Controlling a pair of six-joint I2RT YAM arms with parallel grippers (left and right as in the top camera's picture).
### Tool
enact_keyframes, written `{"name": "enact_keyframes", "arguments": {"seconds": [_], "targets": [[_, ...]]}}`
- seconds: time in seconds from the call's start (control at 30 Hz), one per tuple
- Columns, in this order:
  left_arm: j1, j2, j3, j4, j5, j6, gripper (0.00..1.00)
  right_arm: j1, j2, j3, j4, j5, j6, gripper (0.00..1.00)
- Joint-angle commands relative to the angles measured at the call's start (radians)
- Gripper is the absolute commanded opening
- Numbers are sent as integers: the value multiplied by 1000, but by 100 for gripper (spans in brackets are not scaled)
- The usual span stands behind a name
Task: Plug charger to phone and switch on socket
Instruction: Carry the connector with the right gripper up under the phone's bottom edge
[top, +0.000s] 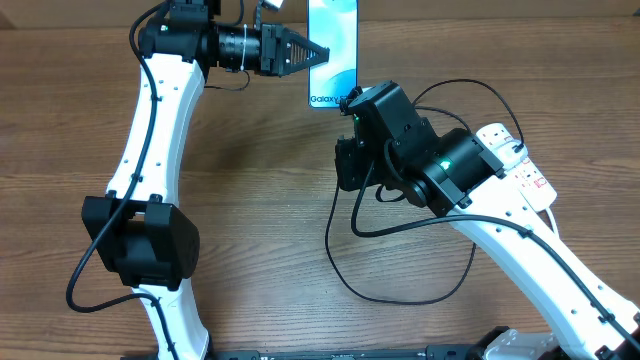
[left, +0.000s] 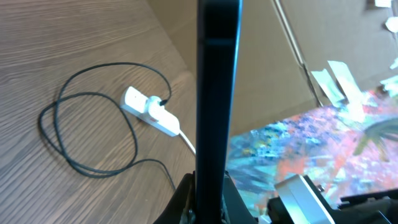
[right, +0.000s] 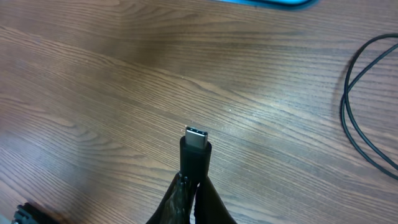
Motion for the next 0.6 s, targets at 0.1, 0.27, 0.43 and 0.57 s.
{"name": "enact_keyframes", "arguments": {"seconds": [0.1, 0.27, 0.43, 0.57], "targets": [[-8, -21, 23, 1, 122, 46, 4, 4, -29, 25, 35, 1, -28, 4], [-8, -21, 23, -2, 142, 46, 4, 4, -29, 25, 73, 1, -28, 4], [-13, -21, 23, -13, 142, 60, 4, 4, -29, 25, 88, 16, -28, 4], [-25, -21, 23, -56, 138, 133, 4, 4, -29, 25, 98, 19, -28, 4]]}}
